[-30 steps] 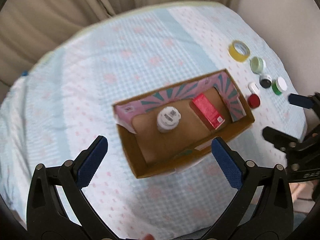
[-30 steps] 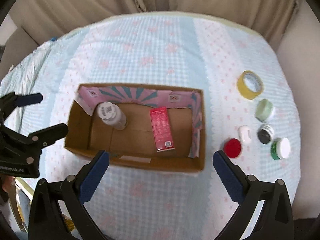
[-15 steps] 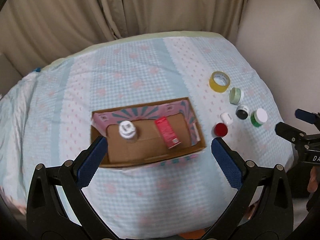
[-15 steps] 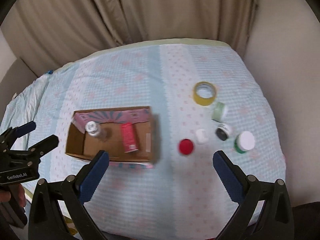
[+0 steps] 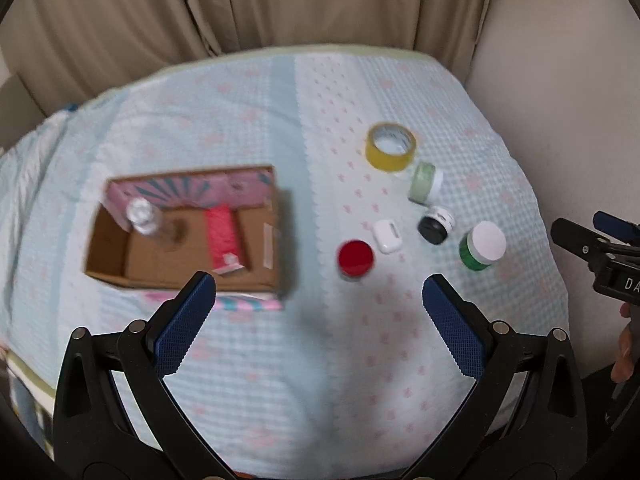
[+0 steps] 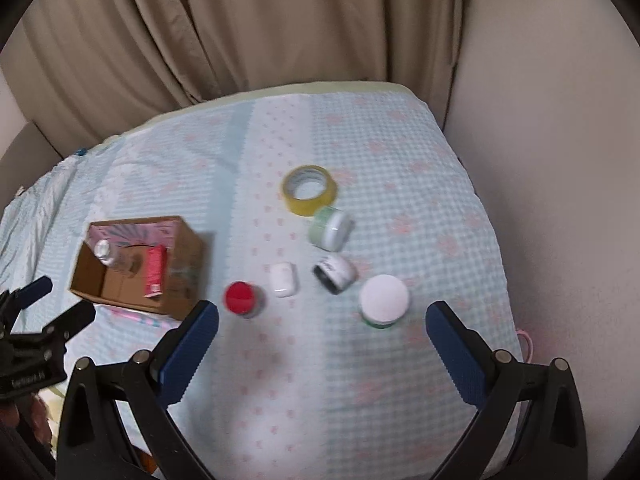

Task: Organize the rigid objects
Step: 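Grasp the red lid with left tool while right tool grasps the white-lidded jar, then carry red lid and white-lidded jar into the box and release both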

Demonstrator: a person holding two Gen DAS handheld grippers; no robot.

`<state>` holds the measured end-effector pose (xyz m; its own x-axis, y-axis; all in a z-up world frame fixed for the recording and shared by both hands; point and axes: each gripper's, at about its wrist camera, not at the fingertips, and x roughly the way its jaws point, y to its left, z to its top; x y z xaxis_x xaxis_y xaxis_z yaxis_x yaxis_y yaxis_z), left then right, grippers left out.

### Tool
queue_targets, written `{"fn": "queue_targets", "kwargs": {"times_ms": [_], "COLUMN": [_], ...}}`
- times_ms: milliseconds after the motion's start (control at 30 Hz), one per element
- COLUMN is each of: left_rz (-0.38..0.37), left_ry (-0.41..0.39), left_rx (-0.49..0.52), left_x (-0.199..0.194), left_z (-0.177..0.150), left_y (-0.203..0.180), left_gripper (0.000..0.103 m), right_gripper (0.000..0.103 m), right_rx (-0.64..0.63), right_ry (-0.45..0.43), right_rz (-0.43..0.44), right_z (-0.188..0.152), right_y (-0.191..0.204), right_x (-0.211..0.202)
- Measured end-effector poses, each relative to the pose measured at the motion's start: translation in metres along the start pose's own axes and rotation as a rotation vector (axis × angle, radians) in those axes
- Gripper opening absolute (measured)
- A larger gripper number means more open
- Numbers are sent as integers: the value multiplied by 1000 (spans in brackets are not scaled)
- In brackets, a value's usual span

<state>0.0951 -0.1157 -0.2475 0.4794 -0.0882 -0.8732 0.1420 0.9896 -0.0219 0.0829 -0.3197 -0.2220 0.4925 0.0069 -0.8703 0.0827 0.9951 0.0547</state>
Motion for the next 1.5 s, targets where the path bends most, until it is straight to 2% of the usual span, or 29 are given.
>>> {"fn": "queue_targets", "kwargs": {"times_ms": [267,400,467,600,733,833,900,1000,1100,1167,1200,1500], "left_rz": [43,76,87,107,112,109,94,81,84,72,70,58], "left_ry": [4,-10,-5,-15,-36,-38,-44,-42,-32,-24,-19,-5], "left_rx": [31,35,35,38,39,34,31,37,34,30,28,28], "left_x": [98,151,176,211,224,232,235,235,238,239,239,239], "left_z": [-33,-44,-47,-52,-51,-50,-49,-47,-42,-39,-37,-33], "left_y": [-46,-54,-54,-52,-48,-46,-46,-47,-46,-46,-45,-45], "left_gripper": [103,102,98,97,85,84,75,65,62,52,52,52], "right_gripper": [103,103,103,103,102,100,99,85,76,73,67,67], "right_rx": [74,114,121,126,140,127,114,112,114,115,119,130], "right_ry": [52,65,70,68,45,14,-3,-12,-16,-7,0,19], "right_rz": [-28,-41,-51,-69,-85,-103,-124,-130,-130,-143,-150,-141], "right_z": [-33,-47,-55,-67,-71,-68,-65,-60,-56,-53,-52,-51], "right_y": [-44,-55,-58,-60,-63,-61,-60,-60,-59,-59,-60,-62], "right_x": [77,119,144,182,205,212,215,219,221,223,223,223]}}
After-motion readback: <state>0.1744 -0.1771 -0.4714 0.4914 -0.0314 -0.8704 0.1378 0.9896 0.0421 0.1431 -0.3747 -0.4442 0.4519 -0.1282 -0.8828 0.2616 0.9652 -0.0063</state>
